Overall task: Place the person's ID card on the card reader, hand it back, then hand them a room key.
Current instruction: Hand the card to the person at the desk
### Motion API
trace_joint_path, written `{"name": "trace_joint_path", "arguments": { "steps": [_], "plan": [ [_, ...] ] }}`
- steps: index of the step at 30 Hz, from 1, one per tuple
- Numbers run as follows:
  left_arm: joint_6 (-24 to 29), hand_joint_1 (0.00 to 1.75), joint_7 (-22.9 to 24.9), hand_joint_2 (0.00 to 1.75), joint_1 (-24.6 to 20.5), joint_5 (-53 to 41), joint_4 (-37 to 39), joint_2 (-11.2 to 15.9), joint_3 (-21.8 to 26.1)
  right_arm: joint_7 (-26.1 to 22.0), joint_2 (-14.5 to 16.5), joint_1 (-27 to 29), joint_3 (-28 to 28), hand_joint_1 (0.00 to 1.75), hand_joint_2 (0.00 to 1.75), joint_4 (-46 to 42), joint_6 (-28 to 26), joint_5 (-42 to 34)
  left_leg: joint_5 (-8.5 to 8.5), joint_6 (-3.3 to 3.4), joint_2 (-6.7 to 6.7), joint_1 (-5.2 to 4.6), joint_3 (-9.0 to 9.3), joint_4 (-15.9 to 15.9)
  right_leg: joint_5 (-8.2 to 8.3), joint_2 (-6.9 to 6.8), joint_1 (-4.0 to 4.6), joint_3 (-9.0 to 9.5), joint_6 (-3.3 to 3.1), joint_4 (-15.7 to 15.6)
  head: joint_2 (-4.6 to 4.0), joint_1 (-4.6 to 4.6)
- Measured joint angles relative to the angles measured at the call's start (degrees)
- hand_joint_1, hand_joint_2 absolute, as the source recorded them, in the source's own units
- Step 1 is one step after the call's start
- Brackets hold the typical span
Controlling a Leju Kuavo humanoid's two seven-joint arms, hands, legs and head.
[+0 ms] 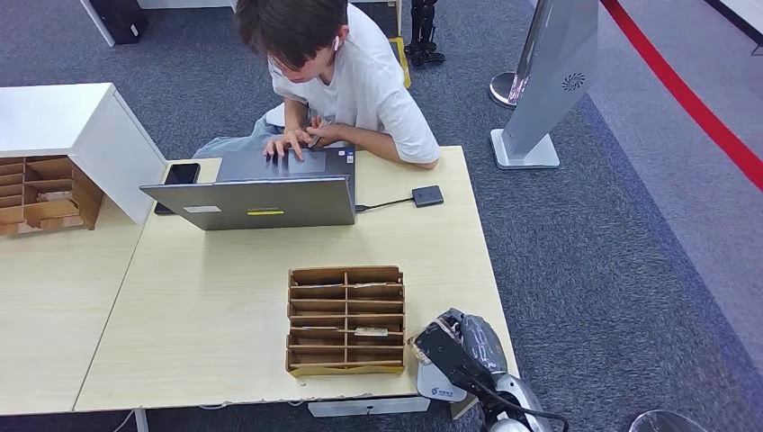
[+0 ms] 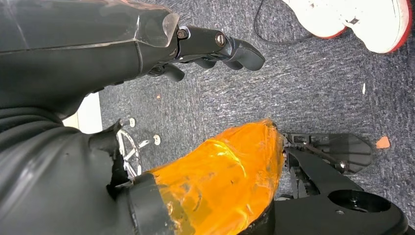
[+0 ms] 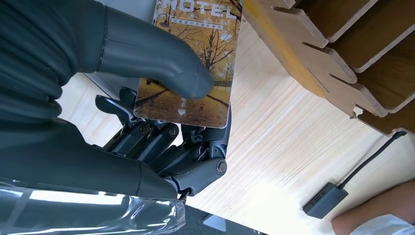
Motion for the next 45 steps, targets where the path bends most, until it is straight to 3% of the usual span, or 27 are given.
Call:
{"name": "trace_joint_path", "arguments": {
  "steps": [8,14,20,23,27,45],
  "plan": [
    [-0.34,0.0,0.04,0.0,0.07,0.52,0.0,-0.01,-0.01,1.53,-0.01,0.93,-1.34,1.75,1.75,-2.67,-3.27,5.37,0.0,0.0,0.0,0.0,0.0,0.0,0.0,0.0,0.0,-0.01,0.0,0.0,0.0,-0.01],
    [-0.68,0.0,-0.17,0.0,0.55,1.38,-0.18,-0.03,0.01,2.43,-0.34,3.45,-4.43,1.75,1.75,-11.14,-6.92,11.91,-0.01,-0.01,0.0,-0.01,-0.01,0.0,0.0,0.0,-0.01,-0.02,0.0,0.0,0.0,0.01],
    [-0.73,0.0,-0.18,0.0,0.67,1.47,-0.25,-0.05,0.01,2.2,-0.38,3.87,-4.98,1.75,1.75,-12.7,-7.44,12.47,-0.02,-0.01,0.0,-0.01,-0.01,0.0,0.0,0.0,-0.01,-0.02,0.0,0.0,0.0,0.01],
    [-1.0,0.0,-0.29,0.0,0.88,1.65,-0.55,-0.14,0.03,0.61,-0.39,4.69,-5.96,1.75,1.75,-16.23,-8.18,12.74,-0.02,-0.01,0.0,-0.01,-0.01,0.0,-0.01,0.0,-0.01,-0.03,0.0,0.0,0.0,0.0],
    [-1.85,0.0,-0.45,0.0,1.05,1.83,-1.59,-0.48,0.15,-5.34,-0.39,5.62,-6.66,1.75,1.75,-26.72,-11.24,14.69,-0.01,-0.01,0.0,0.0,-0.01,0.0,0.0,0.0,0.0,-0.01,0.0,0.0,0.0,-0.01],
    [-3.46,0.0,0.95,0.0,-0.52,-0.44,-2.53,0.14,0.12,-1.62,-0.33,-4.78,0.42,1.75,1.75,-28.29,-8.99,19.12,0.03,-0.03,-0.01,0.0,-0.01,0.0,0.01,0.0,0.0,0.0,-0.01,0.02,0.0,0.01]
  ]
}}
